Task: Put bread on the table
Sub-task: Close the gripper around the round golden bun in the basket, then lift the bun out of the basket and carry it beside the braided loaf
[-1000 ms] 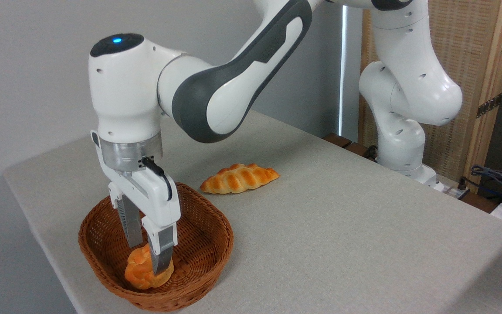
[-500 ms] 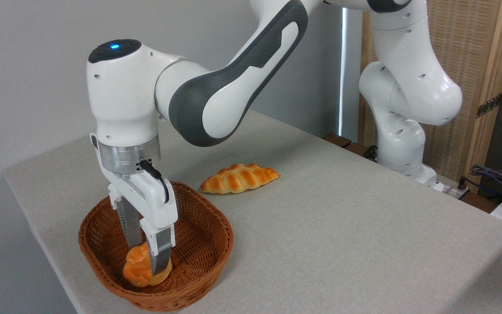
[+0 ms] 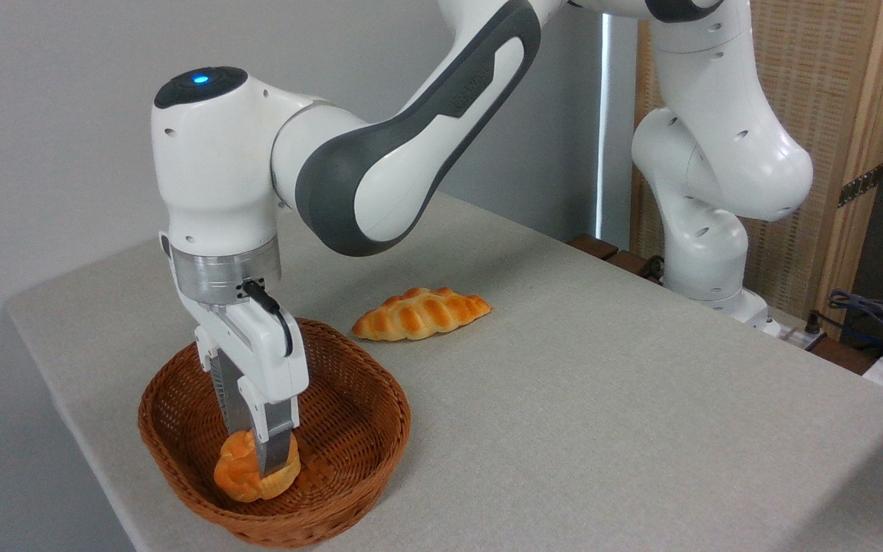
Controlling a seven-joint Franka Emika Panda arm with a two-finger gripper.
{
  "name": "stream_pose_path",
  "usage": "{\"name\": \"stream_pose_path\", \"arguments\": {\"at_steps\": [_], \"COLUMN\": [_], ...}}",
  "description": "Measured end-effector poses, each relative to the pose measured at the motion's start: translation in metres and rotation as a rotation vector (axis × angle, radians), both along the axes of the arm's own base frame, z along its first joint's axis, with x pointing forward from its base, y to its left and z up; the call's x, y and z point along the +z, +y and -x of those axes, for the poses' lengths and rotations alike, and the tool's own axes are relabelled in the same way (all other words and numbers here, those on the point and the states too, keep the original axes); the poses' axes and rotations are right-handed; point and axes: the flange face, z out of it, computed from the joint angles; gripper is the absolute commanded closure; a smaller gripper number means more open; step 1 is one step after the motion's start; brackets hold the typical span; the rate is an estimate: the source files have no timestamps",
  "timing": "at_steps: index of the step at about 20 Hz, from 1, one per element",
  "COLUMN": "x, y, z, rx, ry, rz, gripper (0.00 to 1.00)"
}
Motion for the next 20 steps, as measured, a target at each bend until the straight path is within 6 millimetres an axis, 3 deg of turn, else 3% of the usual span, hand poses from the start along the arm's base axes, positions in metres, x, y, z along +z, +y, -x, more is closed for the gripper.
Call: {"name": "stream_pose_path", "arguments": {"at_steps": [15, 20], "x": [0.000, 0.010], "y": [0.000, 0.001], "z": [0.000, 0.001], "rx": [-0.009, -0.008], "ry": [-0.001, -0.016], "rz": [-0.001, 0.000], "gripper": [0.80, 0.80]}}
